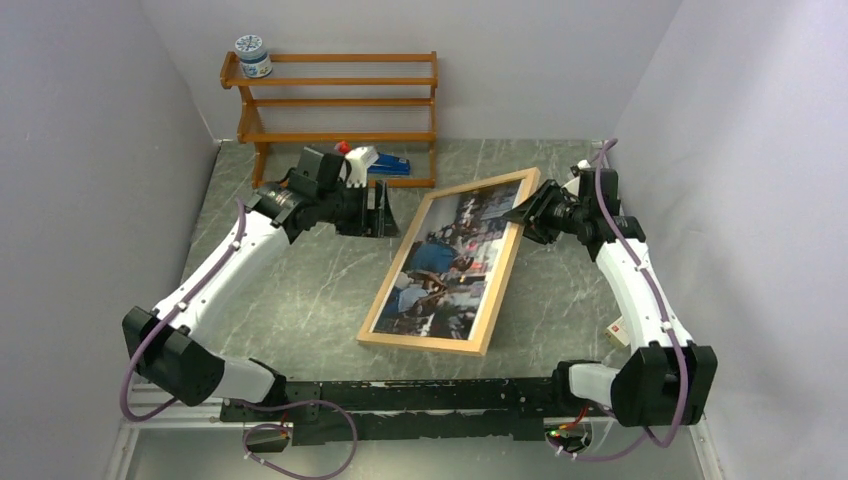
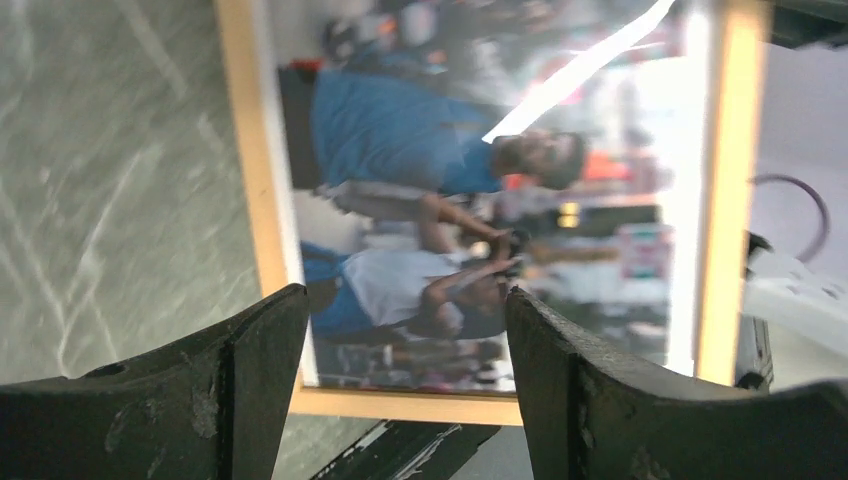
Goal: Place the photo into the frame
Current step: Turn over the photo frame at the center of the board.
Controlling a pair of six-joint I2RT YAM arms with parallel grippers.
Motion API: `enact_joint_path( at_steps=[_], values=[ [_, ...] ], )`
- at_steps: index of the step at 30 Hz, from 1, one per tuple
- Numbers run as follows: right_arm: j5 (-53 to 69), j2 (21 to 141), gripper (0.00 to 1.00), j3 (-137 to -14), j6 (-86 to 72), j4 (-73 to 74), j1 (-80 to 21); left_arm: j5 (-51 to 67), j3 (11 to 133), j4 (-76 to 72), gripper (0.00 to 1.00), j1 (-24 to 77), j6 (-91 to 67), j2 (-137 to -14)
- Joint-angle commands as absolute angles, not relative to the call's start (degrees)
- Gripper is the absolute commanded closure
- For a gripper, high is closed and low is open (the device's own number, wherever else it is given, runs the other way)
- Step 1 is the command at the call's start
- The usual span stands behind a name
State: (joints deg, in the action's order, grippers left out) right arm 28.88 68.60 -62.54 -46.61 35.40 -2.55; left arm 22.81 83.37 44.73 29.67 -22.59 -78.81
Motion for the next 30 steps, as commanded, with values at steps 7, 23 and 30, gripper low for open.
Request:
enact_joint_path(
  at_steps=[7, 23, 30],
  values=[
    [46.04, 75.57, 0.47, -47.75, -47.99, -2.96, 5.54, 14.51, 68.54, 40.03, 0.24, 20.28, -31.43, -84.12],
    [45.96, 95.91, 0.32, -46.89, -46.52, -12.65, 13.18, 36.02, 66.03, 28.06, 0.28, 16.51, -29.34, -106.24],
    [35.25, 99.42, 0.23, -50.78, -39.73, -3.59, 13.62, 36.63, 64.75, 29.94, 0.28, 18.51, -26.23, -106.80]
  ],
)
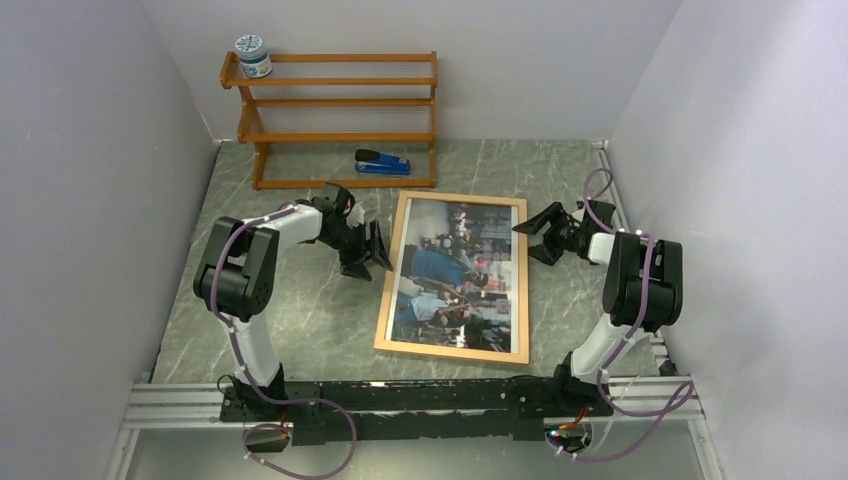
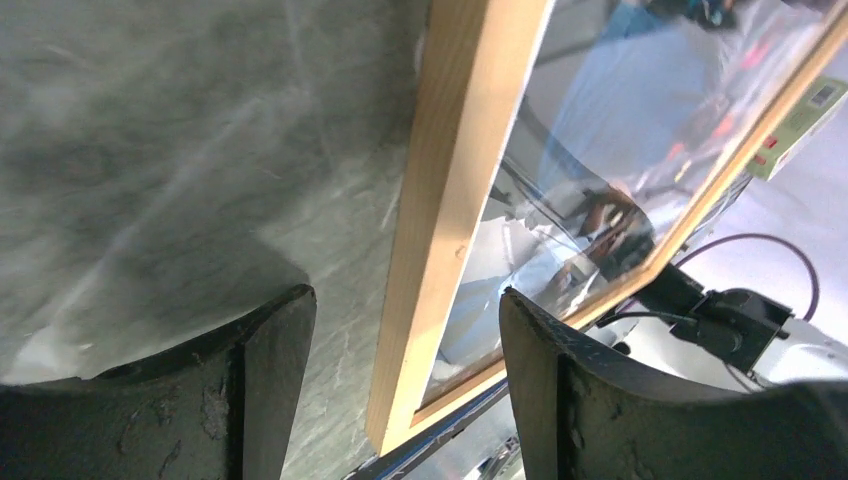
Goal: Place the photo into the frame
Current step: Turn over the photo frame at the center of the board, then adjust the photo frame at the center of the board.
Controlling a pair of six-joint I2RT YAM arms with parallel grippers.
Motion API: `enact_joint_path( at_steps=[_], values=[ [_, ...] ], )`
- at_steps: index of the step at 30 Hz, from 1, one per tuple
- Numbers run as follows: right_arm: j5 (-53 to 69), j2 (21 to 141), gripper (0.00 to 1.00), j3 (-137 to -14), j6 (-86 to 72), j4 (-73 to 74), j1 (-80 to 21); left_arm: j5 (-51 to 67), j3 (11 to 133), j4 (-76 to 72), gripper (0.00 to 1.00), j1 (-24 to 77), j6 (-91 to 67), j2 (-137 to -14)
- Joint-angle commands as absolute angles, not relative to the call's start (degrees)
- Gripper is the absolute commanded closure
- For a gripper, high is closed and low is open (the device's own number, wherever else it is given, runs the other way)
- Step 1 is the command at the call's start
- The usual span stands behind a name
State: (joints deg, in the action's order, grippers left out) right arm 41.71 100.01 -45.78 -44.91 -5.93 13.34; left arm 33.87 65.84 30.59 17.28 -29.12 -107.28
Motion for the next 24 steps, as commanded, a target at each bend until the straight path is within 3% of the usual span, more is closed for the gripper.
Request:
enact_joint_path(
  at_steps=[1, 7, 16, 24],
  values=[
    [32.34, 99.55, 0.21, -51.80, -38.83, -1.00, 13.61, 35.54, 64.49, 30.23, 0.28, 18.54, -26.26, -106.59],
    [19.77, 100.14, 0.17, -56.81, -33.97, 12.14, 12.64, 30.25, 64.46, 30.68, 0.28, 18.54, -26.97, -106.36],
    [21.53, 103.21, 0.21, -58.39, -31.85, 15.75, 5.97, 35.72, 63.66, 29.17, 0.35, 19.96, -25.66, -105.33],
    [22.37, 104.90, 0.25, -61.09, -31.98, 17.37, -1.23, 32.71, 60.98, 30.29, 0.38, 29.10, -26.62, -102.95]
  ],
)
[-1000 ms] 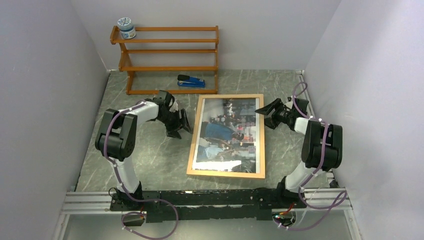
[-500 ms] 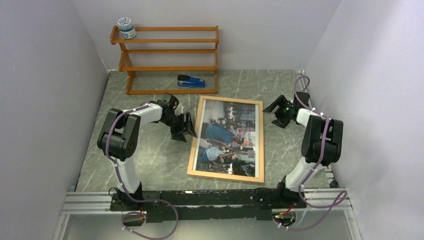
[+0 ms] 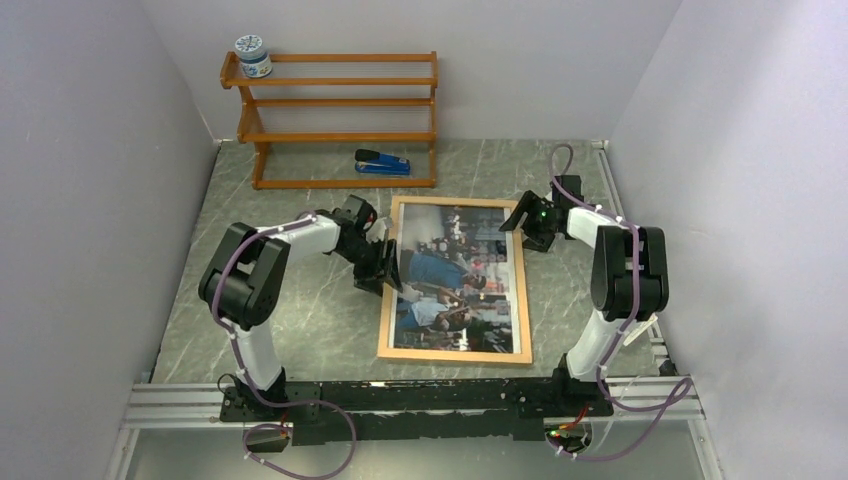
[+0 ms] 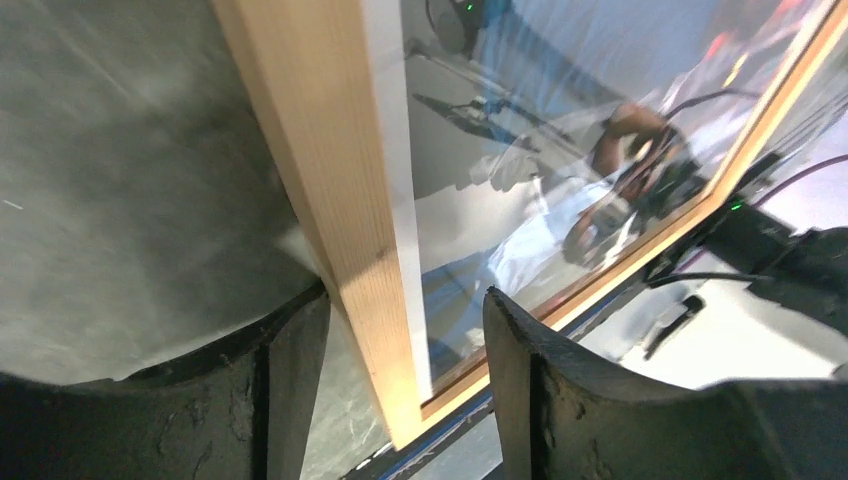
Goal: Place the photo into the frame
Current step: Adjust the photo frame at the center of the board.
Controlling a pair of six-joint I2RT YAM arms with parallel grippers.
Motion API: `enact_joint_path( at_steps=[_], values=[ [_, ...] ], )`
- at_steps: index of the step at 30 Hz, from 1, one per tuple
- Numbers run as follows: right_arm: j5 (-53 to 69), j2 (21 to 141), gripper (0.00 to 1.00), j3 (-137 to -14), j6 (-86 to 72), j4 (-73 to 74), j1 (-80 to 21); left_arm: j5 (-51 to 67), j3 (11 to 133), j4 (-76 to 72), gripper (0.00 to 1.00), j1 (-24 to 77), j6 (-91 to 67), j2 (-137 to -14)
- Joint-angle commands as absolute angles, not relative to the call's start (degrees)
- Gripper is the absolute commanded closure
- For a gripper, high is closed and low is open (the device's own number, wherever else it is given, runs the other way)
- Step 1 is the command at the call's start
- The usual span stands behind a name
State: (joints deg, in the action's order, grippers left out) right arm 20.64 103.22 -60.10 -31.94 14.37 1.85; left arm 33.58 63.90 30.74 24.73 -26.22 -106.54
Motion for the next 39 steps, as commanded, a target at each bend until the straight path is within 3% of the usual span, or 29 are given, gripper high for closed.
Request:
enact_joint_path(
  at_steps=[1, 7, 16, 23, 30, 39],
  values=[
    [22.42, 105.12, 0.25, -61.42, -31.98, 17.56, -2.10, 32.29, 60.11, 29.98, 0.39, 29.83, -27.30, -102.24],
    [23.07, 107.22, 0.26, -64.80, -30.43, 17.72, -7.46, 29.38, 55.66, 29.80, 0.39, 34.40, -29.72, -97.89],
    [26.37, 113.90, 0.27, -77.47, -24.31, 17.31, -14.23, 27.51, 47.75, 24.60, 0.30, 38.20, -35.30, -92.42],
    [5.91, 106.75, 0.21, -83.19, -28.17, 26.98, -15.21, 6.39, 52.58, 39.61, 0.16, 38.13, -38.76, -84.67],
    [-11.33, 91.29, 0.14, -77.62, -38.37, 38.91, -14.17, -1.54, 60.64, 43.78, 0.07, 34.69, -35.07, -81.27],
    [-6.04, 68.63, 0.13, -52.94, -52.10, 50.79, -7.68, 15.72, 78.34, 34.83, 0.09, 17.15, -24.40, -97.71]
  ],
)
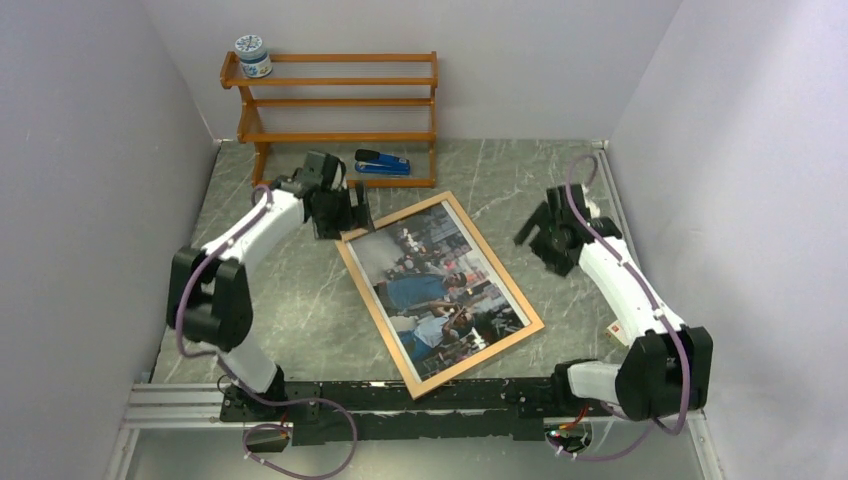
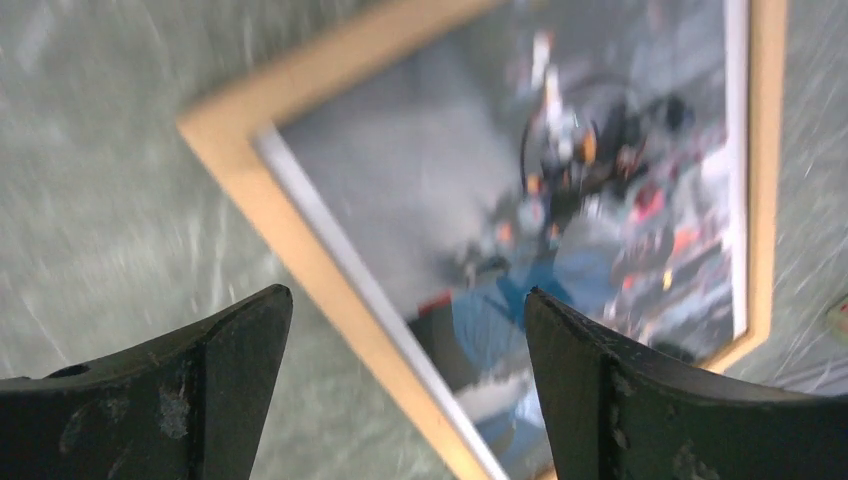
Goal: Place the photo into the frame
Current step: Adjust the photo frame at the center of the board.
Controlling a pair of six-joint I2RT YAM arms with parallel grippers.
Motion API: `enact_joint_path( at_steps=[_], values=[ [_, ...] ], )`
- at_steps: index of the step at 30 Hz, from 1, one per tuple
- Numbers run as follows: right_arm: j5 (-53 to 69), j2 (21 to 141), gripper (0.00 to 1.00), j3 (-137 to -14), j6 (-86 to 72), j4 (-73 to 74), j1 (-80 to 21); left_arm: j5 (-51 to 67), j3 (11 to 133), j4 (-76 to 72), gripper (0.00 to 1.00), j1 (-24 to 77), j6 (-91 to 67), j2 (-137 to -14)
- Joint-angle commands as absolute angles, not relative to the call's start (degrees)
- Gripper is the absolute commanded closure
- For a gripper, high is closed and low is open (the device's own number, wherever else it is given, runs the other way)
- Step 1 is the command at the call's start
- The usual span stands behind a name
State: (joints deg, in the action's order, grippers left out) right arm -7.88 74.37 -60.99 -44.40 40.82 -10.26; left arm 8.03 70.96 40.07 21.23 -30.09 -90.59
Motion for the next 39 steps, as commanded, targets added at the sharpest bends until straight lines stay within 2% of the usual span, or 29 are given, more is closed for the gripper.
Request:
enact_joint_path(
  at_steps=[1, 5, 10, 19, 25, 30, 39],
  values=[
    [-5.48, 66.87, 0.13, -51.02, -52.57, 52.29, -7.12, 16.59, 81.08, 34.53, 0.09, 16.37, -23.81, -100.04],
    [-1.71, 63.21, 0.13, -44.21, -52.47, 55.19, -4.39, 21.69, 86.62, 28.98, 0.10, 13.09, -22.09, -107.98],
    [10.80, 62.03, 0.13, -33.46, -52.50, 49.10, 2.42, 30.88, 89.86, 23.88, 0.14, 10.83, -19.71, -114.79],
    [13.88, 68.04, 0.13, -31.51, -51.41, 41.28, 2.90, 38.64, 86.15, 17.35, 0.17, 10.53, -19.33, -120.43],
    [18.28, 67.90, 0.18, -30.41, -52.83, 30.08, 5.31, 36.69, 79.21, 14.30, 0.16, 10.54, -21.17, -118.55],
    [18.82, 72.96, 0.19, -34.98, -49.69, 26.71, 8.36, 35.37, 76.84, 18.66, 0.18, 10.55, -22.05, -118.05],
    [18.18, 82.69, 0.20, -45.31, -46.12, 23.10, 11.33, 31.98, 61.43, 26.16, 0.19, 10.55, -24.98, -104.41]
  ],
)
